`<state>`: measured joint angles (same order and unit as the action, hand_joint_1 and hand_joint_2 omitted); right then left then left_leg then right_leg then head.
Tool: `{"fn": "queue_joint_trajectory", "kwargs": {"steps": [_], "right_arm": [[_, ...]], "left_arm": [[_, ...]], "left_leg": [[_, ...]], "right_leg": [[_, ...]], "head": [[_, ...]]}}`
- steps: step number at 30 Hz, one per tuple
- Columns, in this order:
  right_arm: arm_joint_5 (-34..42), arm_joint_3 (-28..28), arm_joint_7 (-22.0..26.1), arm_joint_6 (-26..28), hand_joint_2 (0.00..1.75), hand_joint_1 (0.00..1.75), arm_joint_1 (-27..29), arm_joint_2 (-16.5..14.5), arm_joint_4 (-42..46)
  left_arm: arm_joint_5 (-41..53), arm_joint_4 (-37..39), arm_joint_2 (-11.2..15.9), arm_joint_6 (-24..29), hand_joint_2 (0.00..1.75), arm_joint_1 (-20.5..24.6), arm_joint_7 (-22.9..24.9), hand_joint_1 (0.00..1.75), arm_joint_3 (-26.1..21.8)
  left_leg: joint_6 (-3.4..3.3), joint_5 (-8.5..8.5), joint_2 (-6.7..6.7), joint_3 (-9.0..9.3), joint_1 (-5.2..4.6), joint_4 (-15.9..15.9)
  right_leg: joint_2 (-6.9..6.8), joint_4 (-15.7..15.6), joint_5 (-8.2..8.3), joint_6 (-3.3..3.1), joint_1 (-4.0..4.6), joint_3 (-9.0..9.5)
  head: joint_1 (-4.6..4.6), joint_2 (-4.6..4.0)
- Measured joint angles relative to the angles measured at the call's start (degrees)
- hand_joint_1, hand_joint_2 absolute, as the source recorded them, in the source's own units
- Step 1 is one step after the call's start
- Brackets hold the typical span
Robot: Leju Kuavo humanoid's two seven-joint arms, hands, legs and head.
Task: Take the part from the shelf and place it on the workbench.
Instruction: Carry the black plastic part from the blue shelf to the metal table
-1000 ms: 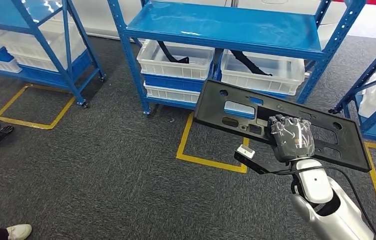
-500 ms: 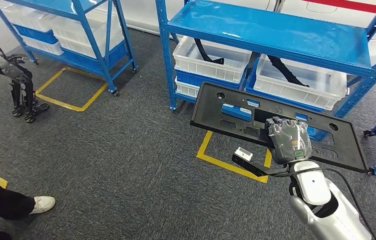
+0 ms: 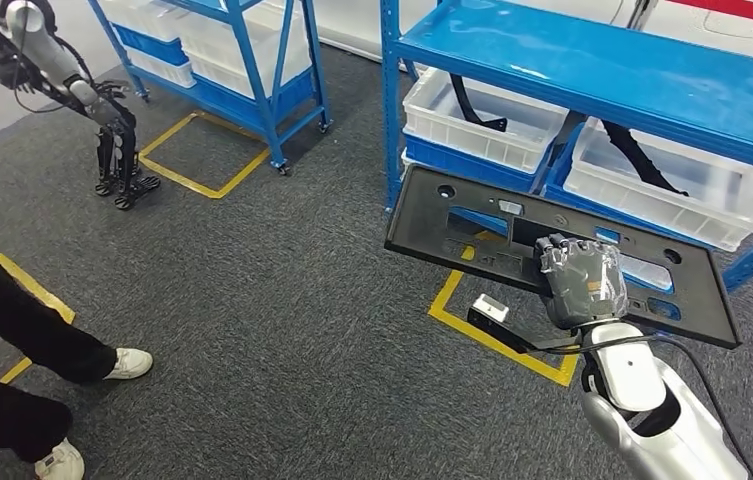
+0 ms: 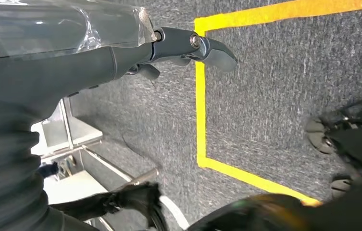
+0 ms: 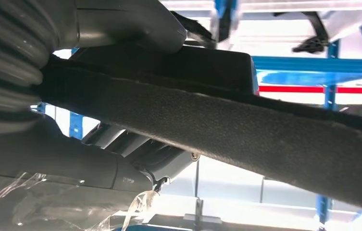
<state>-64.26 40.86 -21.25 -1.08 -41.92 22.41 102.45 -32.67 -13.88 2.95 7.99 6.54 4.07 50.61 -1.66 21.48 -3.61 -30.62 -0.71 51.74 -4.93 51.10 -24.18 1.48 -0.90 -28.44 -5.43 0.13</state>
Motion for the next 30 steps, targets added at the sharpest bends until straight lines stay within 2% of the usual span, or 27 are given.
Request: {"fn": "queue_joint_trajectory", "kwargs": {"steps": [1, 3, 4, 5, 6, 7, 8, 9, 10, 11, 12, 14, 15, 16, 17, 18, 19, 21, 22, 23, 24, 25, 26, 27, 28, 29, 30], "right_arm": [[0.01, -0.08, -0.05, -0.04, 1.75, 1.75, 0.01, 0.04, 0.06], [0.05, -0.15, -0.13, -0.14, 1.75, 1.75, 0.04, 0.11, 0.1], [0.07, -0.21, -0.19, -0.17, 1.75, 1.75, 0.09, 0.15, 0.12], [0.09, -0.31, -0.25, -0.21, 1.75, 1.75, 0.13, 0.2, 0.18], [0.12, -0.43, -0.32, -0.25, 1.75, 1.75, 0.21, 0.29, 0.25], [0.17, -0.53, -0.44, -0.28, 1.75, 1.75, 0.34, 0.44, 0.31], [0.3, -0.6, -0.55, -0.3, 1.75, 1.75, 0.57, 0.58, 0.37], [0.44, -0.64, -0.69, -0.3, 1.75, 1.75, 0.88, 0.74, 0.38], [0.57, -0.68, -0.84, -0.3, 1.75, 1.75, 1.2, 0.9, 0.4], [0.69, -0.75, -0.95, -0.29, 1.75, 1.75, 1.47, 1.02, 0.46], [0.73, -0.85, -1.05, -0.29, 1.75, 1.75, 1.62, 1.15, 0.55], [0.78, -1.24, -1.24, -0.28, 1.75, 1.75, 1.79, 1.46, 0.82], [0.84, -1.51, -1.4, -0.29, 1.75, 1.75, 1.92, 1.68, 0.99], [0.91, -1.76, -1.55, -0.3, 1.75, 1.75, 2.04, 1.86, 1.14], [0.98, -1.96, -1.69, -0.31, 1.75, 1.75, 2.15, 2.01, 1.31], [1.04, -2.12, -1.83, -0.32, 1.75, 1.75, 2.22, 2.1, 1.45], [1.06, -2.28, -1.92, -0.33, 1.75, 1.75, 2.23, 2.12, 1.63], [1.06, -2.72, -2.16, -0.39, 1.75, 1.75, 2.41, 2.22, 2.07], [1.05, -2.99, -2.3, -0.49, 1.75, 1.75, 2.57, 2.34, 2.31], [1.04, -3.22, -2.43, -0.62, 1.75, 1.75, 2.78, 2.47, 2.46], [1.03, -3.39, -2.52, -0.77, 1.75, 1.75, 2.98, 2.59, 2.58], [1.03, -3.49, -2.58, -0.9, 1.75, 1.75, 3.16, 2.68, 2.62], [1.03, -3.53, -2.62, -0.97, 1.75, 1.75, 3.3, 2.71, 2.66], [1.03, -3.55, -2.62, -1.01, 1.75, 1.75, 3.38, 2.72, 2.74], [1.03, -3.61, -2.62, -1.02, 1.75, 1.75, 3.42, 2.73, 2.88], [1.02, -3.72, -2.61, -1.03, 1.75, 1.75, 3.43, 2.74, 3.06], [1.02, -3.85, -2.61, -1.04, 1.75, 1.75, 3.43, 2.78, 3.23]], "left_arm": [[-0.01, 0.0, 0.0, 0.0, 1.75, 0.03, 0.05, 0.0, 0.04], [-0.08, 0.0, -0.01, 0.0, 1.75, -0.01, 0.15, 0.0, 0.12], [-0.1, 0.0, -0.01, -0.01, 1.75, -0.04, 0.2, 0.0, 0.15], [-0.13, 0.0, -0.02, -0.03, 1.75, -0.03, 0.24, 0.0, 0.19], [-0.13, 0.0, -0.02, -0.06, 1.75, 0.03, 0.28, 0.0, 0.22], [-0.14, 0.0, -0.01, -0.09, 1.75, 0.1, 0.33, 0.0, 0.25], [-0.14, 0.0, -0.01, -0.13, 1.75, 0.18, 0.37, 0.0, 0.27], [-0.14, 0.0, -0.01, -0.18, 1.75, 0.19, 0.43, 0.0, 0.3], [-0.13, 0.0, -0.01, -0.22, 1.75, 0.17, 0.49, 0.0, 0.32], [-0.13, 0.0, -0.02, -0.28, 1.75, 0.13, 0.58, 0.0, 0.34], [-0.11, 0.0, -0.02, -0.31, 1.75, 0.11, 0.68, 0.0, 0.36], [-0.03, 0.0, -0.02, -0.32, 1.75, 0.17, 0.89, 0.0, 0.39], [0.02, 0.0, -0.01, -0.31, 1.75, 0.2, 0.97, 0.0, 0.4], [0.07, 0.0, 0.01, -0.29, 1.75, 0.21, 1.04, 0.0, 0.42], [0.11, 0.0, 0.02, -0.27, 1.75, 0.16, 1.09, 0.0, 0.43], [0.16, 0.0, 0.07, -0.27, 1.75, 0.03, 1.14, 0.0, 0.43], [0.24, 0.0, 0.1, -0.29, 1.75, -0.09, 1.23, 0.0, 0.46], [0.5, 0.0, 0.15, -0.42, 1.75, -0.1, 1.58, 0.0, 0.61], [0.64, 0.0, 0.16, -0.51, 1.75, 0.0, 1.72, 0.0, 0.75], [0.75, 0.0, 0.19, -0.54, 1.75, 0.11, 1.79, 0.0, 0.95], [0.8, 0.0, 0.22, -0.47, 1.75, 0.16, 1.74, 0.0, 1.13], [0.79, 0.0, 0.24, -0.37, 1.75, 0.13, 1.63, 0.0, 1.29], [0.74, 0.0, 0.25, -0.22, 1.75, 0.08, 1.48, 0.0, 1.39], [0.69, 0.0, 0.27, -0.1, 1.75, 0.06, 1.33, 0.0, 1.43], [0.65, 0.0, 0.34, -0.04, 1.75, 0.07, 1.2, 0.0, 1.45], [0.61, 0.0, 0.47, 0.02, 1.75, 0.14, 1.09, 0.0, 1.46], [0.58, 0.0, 0.6, 0.08, 1.75, 0.26, 0.95, 0.0, 1.46]], "left_leg": [[-0.36, -0.36, -0.61, 0.57, -0.29, -1.4], [-0.97, -0.59, 0.58, 0.42, -0.33, -1.79], [-1.32, -0.75, 1.22, 0.47, -0.22, -1.97], [-1.71, -0.96, 1.82, 0.54, -0.08, -2.14], [-2.01, -1.13, 2.42, 0.65, 0.09, -2.29], [-2.17, -1.14, 3.03, 0.65, 0.12, -2.28], [-2.28, -1.14, 3.72, 0.66, 0.15, -2.27], [-2.31, -1.12, 4.46, 0.7, 0.15, -2.26], [-2.31, -1.09, 5.26, 0.77, 0.17, -2.24], [-2.27, -1.06, 6.05, 0.87, 0.23, -2.2], [-2.16, -0.98, 6.83, 1.01, 0.32, -2.15], [-1.7, -0.7, 8.31, 1.11, 0.4, -1.86], [-1.39, -0.61, 8.96, 1.0, 0.38, -1.72], [-1.1, -0.58, 9.6, 0.83, 0.34, -1.65], [-0.81, -0.64, 10.24, 0.64, 0.35, -1.63], [-0.57, -0.69, 10.78, 0.49, 0.47, -1.71], [-0.31, -0.44, 10.42, 0.23, 0.5, -1.4], [0.31, 1.85, 7.75, -1.84, 0.52, 2.71], [0.61, 3.77, 6.02, -3.87, 0.55, 6.86], [0.84, 5.72, 5.04, -6.24, 0.63, 11.65], [0.97, 7.05, 4.64, -8.31, 0.72, 15.69], [0.99, 7.45, 4.47, -9.56, 0.76, 17.97], [0.86, 6.64, 4.35, -9.45, 0.74, 17.55], [0.54, 4.86, 4.08, -8.06, 0.62, 14.56], [-0.05, 2.61, 3.26, -5.73, 0.31, 9.82], [-0.81, 0.75, 1.79, -3.26, -0.2, 4.86], [-1.43, -0.5, 0.49, -1.39, -0.67, 1.13]], "right_leg": [[-0.53, 0.0, -0.15, 0.26, 0.1, 0.07], [-1.53, -0.09, -0.43, 0.83, 0.13, 0.2], [-1.13, 0.34, -0.93, 1.14, 0.02, 0.11], [-0.09, 1.81, -2.02, 1.38, -0.1, -0.43], [1.41, 4.76, -3.81, 1.57, -0.23, -1.68], [3.03, 8.98, -5.97, 1.68, -0.32, -3.55], [3.96, 13.67, -7.98, 1.77, -0.33, -5.81], [4.4, 17.43, -9.17, 1.85, -0.33, -7.8], [4.55, 19.09, -9.12, 1.93, -0.35, -8.91], [4.65, 18.24, -7.82, 1.98, -0.41, -8.87], [4.94, 14.95, -5.52, 2.04, -0.55, -7.67], [7.19, 6.06, -0.91, 2.27, -1.05, -4.02], [8.33, 2.91, 0.38, 2.25, -1.27, -2.71], [9.11, 1.33, 0.82, 2.1, -1.36, -2.07], [9.12, 0.88, 0.78, 1.78, -1.28, -1.9], [8.45, 0.93, 0.79, 1.36, -1.28, -1.92], [7.82, 0.91, 0.79, 1.0, -1.23, -1.87], [6.49, 0.79, 0.77, 0.28, -1.19, -1.68], [5.83, 0.79, 0.67, 0.04, -1.04, -1.59], [5.13, 0.8, 0.57, -0.18, -0.9, -1.53], [4.47, 0.8, 0.47, -0.3, -0.79, -1.47], [3.85, 0.8, 0.37, -0.39, -0.69, -1.36], [3.28, 0.8, 0.25, -0.45, -0.58, -1.2], [2.75, 0.78, 0.11, -0.48, -0.46, -0.98], [2.22, 0.71, -0.03, -0.49, -0.33, -0.69], [1.68, 0.61, -0.18, -0.44, -0.18, -0.4], [1.2, 0.48, -0.3, -0.32, -0.05, -0.2]], "head": [[0.0, 0.0], [0.0, 0.0], [0.02, -0.01], [0.04, -0.01], [0.07, -0.02], [0.1, -0.02], [0.1, -0.02], [0.1, -0.02], [0.1, -0.02], [0.09, -0.02], [0.08, -0.03], [0.08, -0.04], [0.07, -0.04], [0.04, -0.04], [0.02, -0.04], [0.01, -0.05], [-0.02, -0.05], [-0.05, -0.07], [-0.08, -0.07], [-0.1, -0.07], [-0.1, -0.07], [-0.11, -0.07], [-0.11, -0.07], [-0.11, -0.07], [-0.13, -0.07], [-0.14, -0.07], [-0.14, -0.07]]}}
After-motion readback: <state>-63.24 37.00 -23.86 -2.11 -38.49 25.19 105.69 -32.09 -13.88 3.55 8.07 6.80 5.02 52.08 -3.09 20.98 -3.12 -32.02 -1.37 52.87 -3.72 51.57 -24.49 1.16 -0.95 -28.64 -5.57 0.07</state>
